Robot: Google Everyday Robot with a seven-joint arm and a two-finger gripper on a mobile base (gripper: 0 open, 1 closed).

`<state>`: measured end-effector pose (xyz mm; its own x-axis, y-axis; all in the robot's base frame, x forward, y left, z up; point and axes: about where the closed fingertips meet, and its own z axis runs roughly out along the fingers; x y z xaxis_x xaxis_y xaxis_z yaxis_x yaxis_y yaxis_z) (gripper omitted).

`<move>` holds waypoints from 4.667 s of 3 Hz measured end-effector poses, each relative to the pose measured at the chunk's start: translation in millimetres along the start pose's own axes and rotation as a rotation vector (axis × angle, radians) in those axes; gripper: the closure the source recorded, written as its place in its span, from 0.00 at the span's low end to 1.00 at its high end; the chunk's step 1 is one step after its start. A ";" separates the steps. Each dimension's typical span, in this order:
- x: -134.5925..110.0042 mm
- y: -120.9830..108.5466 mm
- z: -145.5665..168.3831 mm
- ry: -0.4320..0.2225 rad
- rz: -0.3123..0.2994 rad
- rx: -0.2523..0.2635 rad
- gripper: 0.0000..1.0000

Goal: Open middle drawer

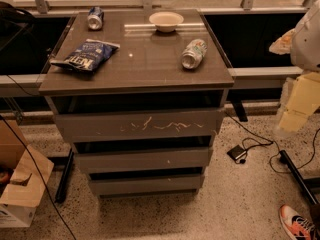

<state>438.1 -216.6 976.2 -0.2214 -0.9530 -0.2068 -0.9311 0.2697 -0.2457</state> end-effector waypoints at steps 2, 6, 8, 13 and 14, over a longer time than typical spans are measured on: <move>-10.1 7.6 16.4 -0.052 -0.005 -0.002 0.00; -41.7 41.4 234.8 -0.435 0.157 -0.222 0.00; -42.1 42.6 281.1 -0.438 0.239 -0.219 0.00; -55.0 11.9 499.2 -0.725 0.487 -0.303 0.00; -57.0 -6.7 519.7 -0.733 0.489 -0.313 0.00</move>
Offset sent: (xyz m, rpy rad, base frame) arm -0.0003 0.0408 -0.0506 0.1442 -0.0210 0.0552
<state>607.7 -92.4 497.5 -0.4704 -0.3901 -0.7916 -0.8422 0.4664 0.2706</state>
